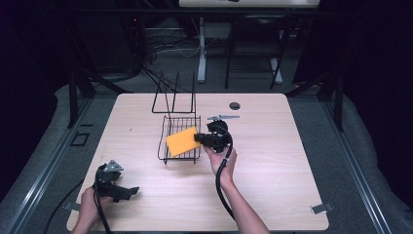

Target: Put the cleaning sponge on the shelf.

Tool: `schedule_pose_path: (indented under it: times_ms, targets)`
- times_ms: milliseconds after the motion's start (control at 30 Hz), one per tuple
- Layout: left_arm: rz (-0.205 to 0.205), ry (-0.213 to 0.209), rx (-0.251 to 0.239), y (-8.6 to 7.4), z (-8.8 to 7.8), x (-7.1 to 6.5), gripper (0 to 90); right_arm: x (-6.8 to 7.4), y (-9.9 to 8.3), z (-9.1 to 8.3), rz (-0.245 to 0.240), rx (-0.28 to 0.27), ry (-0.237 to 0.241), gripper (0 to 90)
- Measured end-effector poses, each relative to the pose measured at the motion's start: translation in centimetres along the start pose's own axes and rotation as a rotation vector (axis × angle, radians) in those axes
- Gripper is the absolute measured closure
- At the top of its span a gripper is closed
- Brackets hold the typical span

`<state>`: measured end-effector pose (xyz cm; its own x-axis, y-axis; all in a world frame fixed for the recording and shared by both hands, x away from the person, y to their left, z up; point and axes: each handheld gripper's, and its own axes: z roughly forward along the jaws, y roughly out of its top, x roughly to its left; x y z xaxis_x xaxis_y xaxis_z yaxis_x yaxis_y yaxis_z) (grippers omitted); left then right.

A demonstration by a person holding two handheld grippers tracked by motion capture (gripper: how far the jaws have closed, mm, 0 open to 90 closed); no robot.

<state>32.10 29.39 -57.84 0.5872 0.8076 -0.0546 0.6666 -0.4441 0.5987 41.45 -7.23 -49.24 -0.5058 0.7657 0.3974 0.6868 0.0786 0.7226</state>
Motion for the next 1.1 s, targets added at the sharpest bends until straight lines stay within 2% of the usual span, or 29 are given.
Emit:
schedule_pose_path:
  times_ms: [267, 333, 400, 500, 900, 1100]
  targets:
    - [0.0, -0.001, -0.001, 0.0, 0.0, 0.0, 0.1, -0.4, -0.5, 1.2, 0.044, -0.011, 0.004, 83.1]
    - [0.0, 0.0, -0.002, 0.0, 0.0, 0.0, 0.1, -0.4, -0.6, 1.6, 0.067, -0.023, -0.009, 82.9]
    - [0.0, 0.0, -0.002, 0.0, 0.0, 0.0, 0.1, -0.5, -0.7, 1.8, 0.064, -0.035, -0.022, 82.8]
    - [0.001, 0.001, -0.002, 0.0, 0.0, 0.0, 0.1, -0.4, -0.8, 2.2, 0.086, -0.033, -0.02, 82.4]
    - [0.002, 0.0, -0.003, 0.0, 0.0, 0.0, 0.1, -0.6, -1.6, 3.5, 0.111, -0.008, -0.047, 78.2]
    - [0.001, -0.002, -0.001, 0.0, 0.0, 0.0, 0.1, -0.6, -1.7, 3.5, 0.1, 0.018, -0.057, 73.4]
